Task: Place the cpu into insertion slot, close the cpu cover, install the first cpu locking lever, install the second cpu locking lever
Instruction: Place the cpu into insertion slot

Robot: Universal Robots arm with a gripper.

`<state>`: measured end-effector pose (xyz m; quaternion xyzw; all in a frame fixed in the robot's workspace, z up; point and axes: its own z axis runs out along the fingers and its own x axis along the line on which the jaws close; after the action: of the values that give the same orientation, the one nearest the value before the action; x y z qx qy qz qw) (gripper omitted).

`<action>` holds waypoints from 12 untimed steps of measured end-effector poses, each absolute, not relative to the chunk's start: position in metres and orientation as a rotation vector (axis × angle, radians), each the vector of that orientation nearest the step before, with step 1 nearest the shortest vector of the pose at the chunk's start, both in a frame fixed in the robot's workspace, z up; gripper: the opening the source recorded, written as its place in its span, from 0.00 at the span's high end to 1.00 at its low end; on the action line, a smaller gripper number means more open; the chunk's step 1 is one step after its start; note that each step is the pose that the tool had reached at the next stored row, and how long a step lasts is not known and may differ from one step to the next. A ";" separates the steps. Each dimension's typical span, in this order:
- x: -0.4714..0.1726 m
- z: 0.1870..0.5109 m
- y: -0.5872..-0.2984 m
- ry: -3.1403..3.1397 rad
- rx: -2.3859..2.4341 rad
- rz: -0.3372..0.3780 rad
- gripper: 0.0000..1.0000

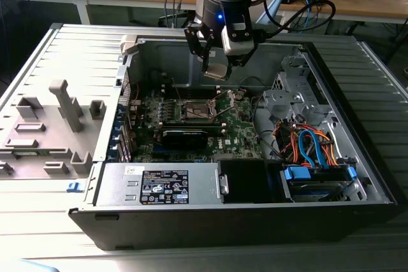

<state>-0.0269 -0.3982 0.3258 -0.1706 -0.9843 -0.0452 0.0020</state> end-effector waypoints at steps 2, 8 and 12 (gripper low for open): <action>-0.027 0.326 -0.398 -3.088 -0.539 -0.142 0.45; -0.027 0.326 -0.398 -3.086 -0.550 -0.142 0.45; -0.027 0.326 -0.398 -3.085 -0.557 -0.142 0.45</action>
<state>-0.0269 -0.3981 0.3258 -0.1776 -0.9831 -0.0452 0.0017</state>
